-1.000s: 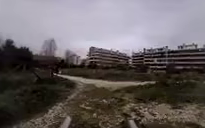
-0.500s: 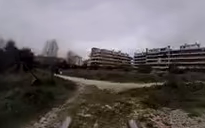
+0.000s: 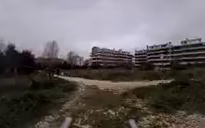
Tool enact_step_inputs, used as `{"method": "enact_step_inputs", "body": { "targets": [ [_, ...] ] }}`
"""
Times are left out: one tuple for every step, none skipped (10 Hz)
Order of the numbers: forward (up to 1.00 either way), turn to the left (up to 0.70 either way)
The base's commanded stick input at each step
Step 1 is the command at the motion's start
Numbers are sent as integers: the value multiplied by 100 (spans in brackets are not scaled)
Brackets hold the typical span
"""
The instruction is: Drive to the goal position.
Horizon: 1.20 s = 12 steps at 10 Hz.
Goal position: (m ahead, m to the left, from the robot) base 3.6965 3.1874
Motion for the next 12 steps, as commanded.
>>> {"method": "enact_step_inputs", "body": {
  "targets": [
    [50, 0],
    [50, 0],
    [50, 0],
    [50, 0],
    [50, 0],
    [50, 0],
    [50, 0],
    [50, 0],
    [50, 0],
    [50, 0],
    [50, 0],
    [50, 0]
  ]
}}
